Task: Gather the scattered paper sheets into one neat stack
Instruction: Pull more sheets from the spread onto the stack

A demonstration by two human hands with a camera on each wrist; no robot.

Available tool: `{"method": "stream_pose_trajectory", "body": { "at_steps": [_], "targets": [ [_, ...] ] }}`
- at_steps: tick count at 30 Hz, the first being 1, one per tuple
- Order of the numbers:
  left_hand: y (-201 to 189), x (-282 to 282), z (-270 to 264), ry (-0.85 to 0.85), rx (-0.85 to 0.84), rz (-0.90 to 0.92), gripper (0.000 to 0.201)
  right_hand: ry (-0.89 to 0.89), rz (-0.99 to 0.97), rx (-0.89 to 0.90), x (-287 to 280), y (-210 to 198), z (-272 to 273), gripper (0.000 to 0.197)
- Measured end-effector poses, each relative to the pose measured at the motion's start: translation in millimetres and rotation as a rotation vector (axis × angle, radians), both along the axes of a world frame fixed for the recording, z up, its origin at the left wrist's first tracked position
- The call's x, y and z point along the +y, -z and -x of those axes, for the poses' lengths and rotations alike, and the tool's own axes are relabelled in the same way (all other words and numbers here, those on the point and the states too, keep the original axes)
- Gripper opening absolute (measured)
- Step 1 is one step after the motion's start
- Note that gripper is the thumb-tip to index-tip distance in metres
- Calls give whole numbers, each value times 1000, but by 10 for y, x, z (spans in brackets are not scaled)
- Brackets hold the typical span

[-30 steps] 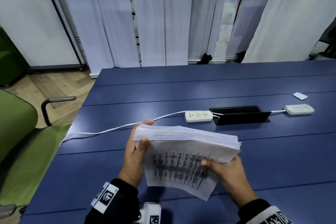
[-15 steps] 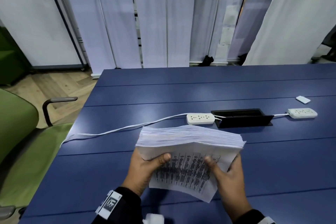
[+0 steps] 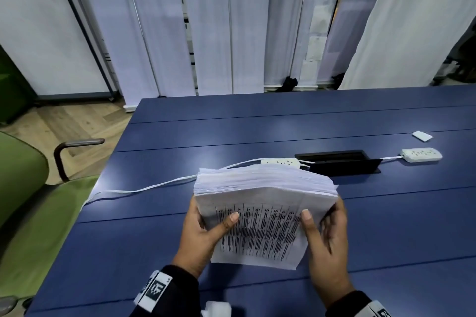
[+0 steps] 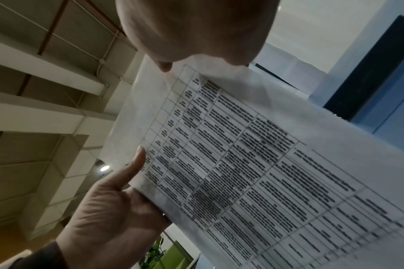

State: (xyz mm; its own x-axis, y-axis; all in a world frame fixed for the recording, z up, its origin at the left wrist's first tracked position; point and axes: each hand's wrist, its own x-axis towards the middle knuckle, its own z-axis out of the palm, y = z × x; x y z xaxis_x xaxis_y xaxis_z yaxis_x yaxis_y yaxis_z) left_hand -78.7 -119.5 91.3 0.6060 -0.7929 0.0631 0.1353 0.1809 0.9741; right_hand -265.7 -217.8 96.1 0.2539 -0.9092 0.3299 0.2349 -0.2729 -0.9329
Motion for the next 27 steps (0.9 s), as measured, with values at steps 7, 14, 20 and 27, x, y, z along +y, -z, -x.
{"method": "stream_pose_trajectory", "body": {
  "at_steps": [7,14,20,27],
  "targets": [
    [-7,1,9,18,-31,20,83,51,73,22,102,-118,-56,75],
    [34,1,-33,11,-8,27,101,64,62,18,125,-132,-45,82],
    [0,-17,-24,39,-17,44,94,113,78,-102,115,-176,-75,57],
    [78,-11,-63,12,9,-17,92,227,107,-123,61,-158,-62,32]
  ]
}}
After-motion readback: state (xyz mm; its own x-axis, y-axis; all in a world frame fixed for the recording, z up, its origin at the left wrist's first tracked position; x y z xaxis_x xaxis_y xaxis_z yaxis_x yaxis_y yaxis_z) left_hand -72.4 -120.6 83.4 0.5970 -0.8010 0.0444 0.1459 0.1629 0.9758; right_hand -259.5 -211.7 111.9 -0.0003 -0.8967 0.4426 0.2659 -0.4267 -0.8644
